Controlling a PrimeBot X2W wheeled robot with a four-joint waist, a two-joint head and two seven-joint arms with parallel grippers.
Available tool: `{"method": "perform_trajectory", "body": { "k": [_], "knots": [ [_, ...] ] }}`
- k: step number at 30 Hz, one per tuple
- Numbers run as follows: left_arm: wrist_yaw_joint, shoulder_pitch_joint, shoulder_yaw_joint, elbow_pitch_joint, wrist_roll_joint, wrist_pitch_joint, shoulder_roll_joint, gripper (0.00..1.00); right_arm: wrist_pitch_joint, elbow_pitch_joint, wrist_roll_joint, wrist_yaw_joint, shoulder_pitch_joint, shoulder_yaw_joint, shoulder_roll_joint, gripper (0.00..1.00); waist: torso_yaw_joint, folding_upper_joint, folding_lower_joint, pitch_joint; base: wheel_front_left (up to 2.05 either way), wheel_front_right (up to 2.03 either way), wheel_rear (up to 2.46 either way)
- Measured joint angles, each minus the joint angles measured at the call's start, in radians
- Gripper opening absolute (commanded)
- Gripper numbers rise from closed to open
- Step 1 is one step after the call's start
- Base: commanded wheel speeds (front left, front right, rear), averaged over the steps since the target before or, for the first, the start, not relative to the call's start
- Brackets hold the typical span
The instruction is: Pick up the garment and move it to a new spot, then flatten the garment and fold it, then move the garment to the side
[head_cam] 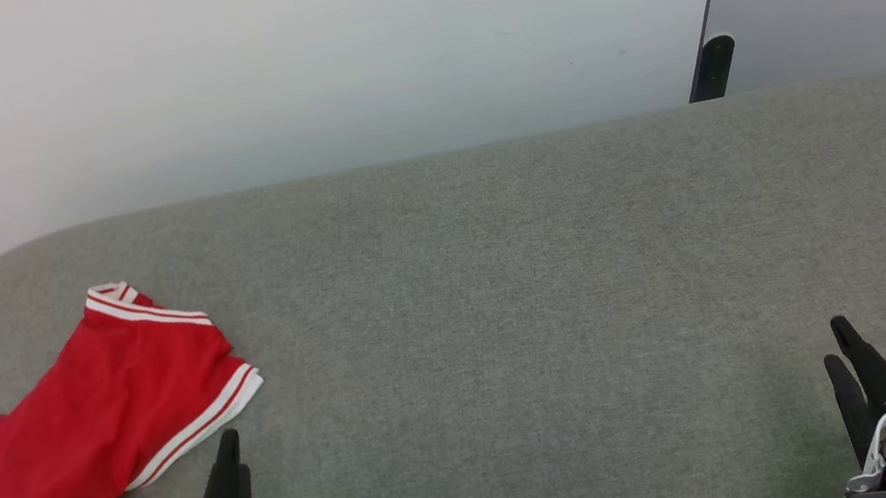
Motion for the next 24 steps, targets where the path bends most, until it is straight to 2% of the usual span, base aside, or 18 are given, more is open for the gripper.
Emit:
{"method": "perform_trajectory", "body": {
  "k": [11,24],
  "knots": [
    [0.015,-0.007,-0.010,-0.019,0.232,-0.047,0.021,1.00,-0.056,0.012,-0.152,0.000,-0.038,0.067,-0.050,1.00,0.000,0.0000,0.0000,-0.001,0.00,0.00,0.00],
    [0.050,-0.006,-0.057,-0.037,0.521,-0.096,0.050,1.00,-0.107,0.067,-0.429,0.000,-0.085,0.134,-0.089,1.00,-0.004,0.0000,0.0000,-0.001,0.00,0.00,0.00]
  ]
}}
